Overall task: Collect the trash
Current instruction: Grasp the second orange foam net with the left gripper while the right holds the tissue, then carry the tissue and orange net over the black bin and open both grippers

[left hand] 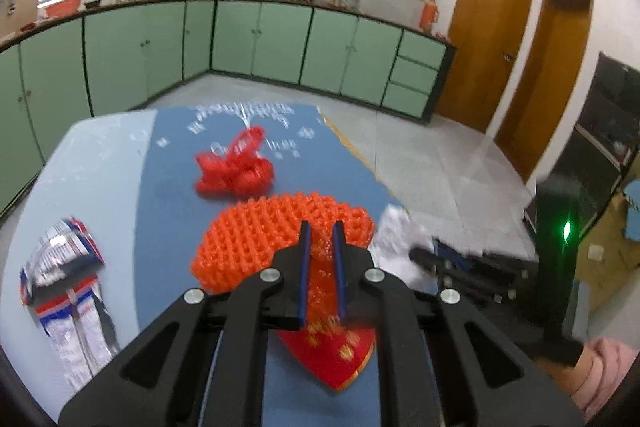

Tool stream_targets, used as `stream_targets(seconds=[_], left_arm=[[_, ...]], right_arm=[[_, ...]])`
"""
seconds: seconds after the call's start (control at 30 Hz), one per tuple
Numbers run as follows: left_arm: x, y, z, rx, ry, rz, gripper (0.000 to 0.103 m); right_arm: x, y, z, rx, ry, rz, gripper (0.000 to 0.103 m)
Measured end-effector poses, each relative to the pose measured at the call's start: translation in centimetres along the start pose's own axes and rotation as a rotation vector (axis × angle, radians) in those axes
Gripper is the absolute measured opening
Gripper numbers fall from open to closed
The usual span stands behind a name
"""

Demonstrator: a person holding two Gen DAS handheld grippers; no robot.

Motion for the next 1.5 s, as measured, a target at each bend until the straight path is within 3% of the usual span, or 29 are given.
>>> stream_targets(seconds=[0.17,0.5,0.7,0.93,1.17,1.5], left_arm=[[0.6,-2.4,2.3,-0.068,-0.041,0.005,0.009],[0.5,-3.5,2.9,-0.086,-0.042,0.023,0.009],[1.0,-2.3,1.7,-0.044,-0.079,0.020,0.009],[2.6,-0.2,-1.6,0.062,-0.104,0.055,0.009],[5.7,-0.3,-4.1,0.131,-0.150,0.118,0.009],[13.0,-4.9,-4.2,0.094,-0.234,0.281,0.009]], right_arm=[[-0.1,0.1,0.2,-0.001,0.003,-0.002,0.005],[3.0,0.8,-0.3,0.027,-0.053,0.075,0.004],[4.7,2.1,-1.0,0.059,-0.083,0.068,0.004],[6.7,4.4,-2.4,0.125,-0.124,0.082,0.004],[9.3,6.8,-3.5,0.189,-0.163,0.115,0.004],[15.2,9.1,-2.2,0.208,-0.233,0.218,0.004]])
Point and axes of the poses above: each gripper's, at about its wrist camera, not at the fingertips, and y roughly against the way its jaws point, x to its right, z to its underside, the point moved 3 cm from there along -y, roughly the way its jaws point, and after that the axes turned 13 degrees about z, right-handed, at the moved point
